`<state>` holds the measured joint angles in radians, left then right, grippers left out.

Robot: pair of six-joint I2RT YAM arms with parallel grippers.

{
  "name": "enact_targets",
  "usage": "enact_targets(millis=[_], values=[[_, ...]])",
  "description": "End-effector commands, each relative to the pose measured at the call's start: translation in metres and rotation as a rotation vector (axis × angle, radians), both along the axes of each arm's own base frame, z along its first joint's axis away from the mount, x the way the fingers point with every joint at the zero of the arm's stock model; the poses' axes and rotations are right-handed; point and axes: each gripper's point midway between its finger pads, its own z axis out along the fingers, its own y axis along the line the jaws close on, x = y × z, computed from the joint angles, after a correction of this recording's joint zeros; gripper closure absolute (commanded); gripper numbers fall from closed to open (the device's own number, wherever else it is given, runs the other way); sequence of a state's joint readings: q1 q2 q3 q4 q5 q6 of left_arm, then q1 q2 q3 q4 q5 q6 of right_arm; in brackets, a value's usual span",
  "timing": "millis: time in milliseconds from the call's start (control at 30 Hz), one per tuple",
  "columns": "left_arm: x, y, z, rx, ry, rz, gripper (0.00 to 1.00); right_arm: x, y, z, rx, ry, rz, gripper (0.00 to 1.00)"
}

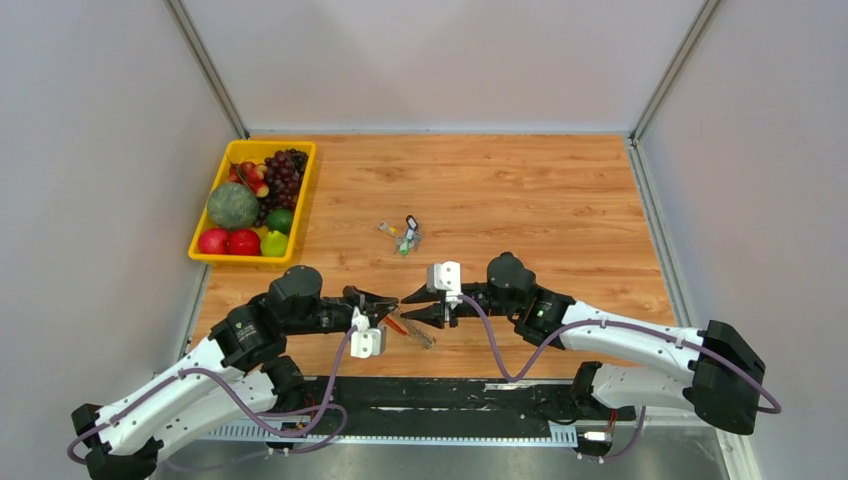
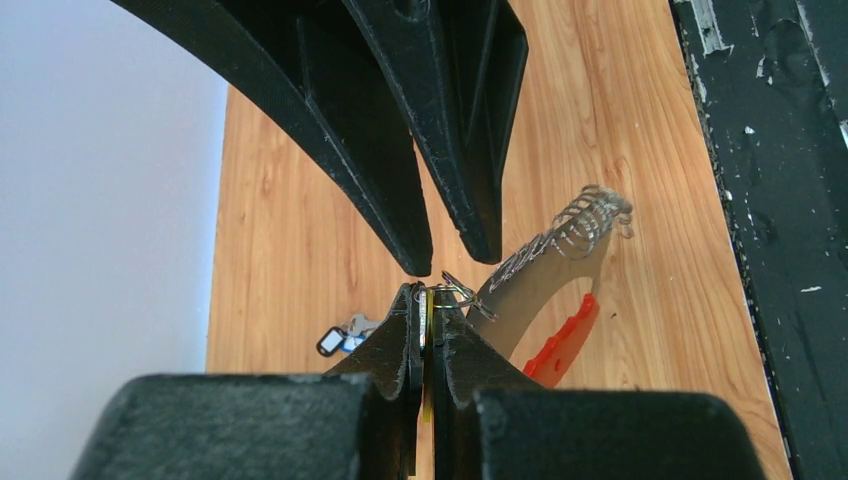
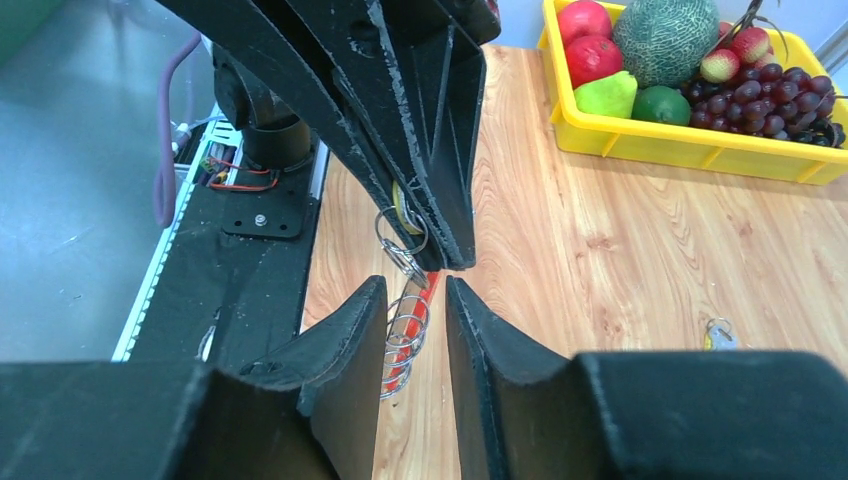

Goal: Remove the keys from the keyring

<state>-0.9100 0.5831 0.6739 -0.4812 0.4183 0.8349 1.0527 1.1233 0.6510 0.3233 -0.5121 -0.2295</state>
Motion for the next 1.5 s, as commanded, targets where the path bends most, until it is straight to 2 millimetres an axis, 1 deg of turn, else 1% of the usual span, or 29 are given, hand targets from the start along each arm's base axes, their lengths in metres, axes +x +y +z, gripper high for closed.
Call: enact_targets(millis=[0,100,200,300,433,700,800,900,1033,1233,1333,1400,1467], values=[[-0.005,-0.007,0.015,-0.061,-0.025,-0.046,1.0,0.007,0.005,0.009,0.036,-0.061,-0.015,0.67],[-0.006,-0.008,0.016,-0.064,-0.026,-0.048,1.0,0.004,0.01,0.007,0.024,-0.056,0.017,0.67],[-0.005,-0.008,0.015,-0.064,-0.025,-0.047,1.0,-0.004,0.013,0.006,0.024,-0.042,0.07,0.68],[-0.005,-0.008,0.015,-0.063,-0.022,-0.047,1.0,-0.005,0.015,0.005,0.023,-0.033,0.081,0.71],[-0.006,-0.009,0.015,-0.064,-0.02,-0.052,1.0,-0.008,0.015,0.012,0.052,-0.035,0.093,0.72],[-0.006,-0.009,0.013,-0.06,-0.018,-0.053,1.0,-0.01,0.012,0.026,0.095,-0.039,0.085,0.7],[-0.006,-0.009,0.014,-0.063,-0.019,-0.054,1.0,-0.009,0.012,0.027,0.1,-0.04,0.082,0.71],[-0.006,-0.009,0.012,-0.06,-0.015,-0.055,1.0,-0.011,0.013,0.028,0.103,-0.034,0.093,0.74],[-0.007,-0.009,0.012,-0.06,-0.015,-0.056,1.0,-0.011,0.015,0.028,0.101,-0.017,0.097,0.75],[-0.007,-0.009,0.012,-0.059,-0.014,-0.055,1.0,-0.012,0.017,0.034,0.11,0.001,0.098,0.82],[-0.007,-0.009,0.012,-0.059,-0.013,-0.054,1.0,-0.011,0.016,0.035,0.113,0.007,0.09,0.91],[-0.007,-0.009,0.013,-0.061,-0.015,-0.053,1.0,-0.01,0.015,0.034,0.111,0.009,0.081,1.0],[-0.007,-0.008,0.015,-0.067,-0.019,-0.051,1.0,-0.009,0.014,0.031,0.107,0.015,0.07,1.0]])
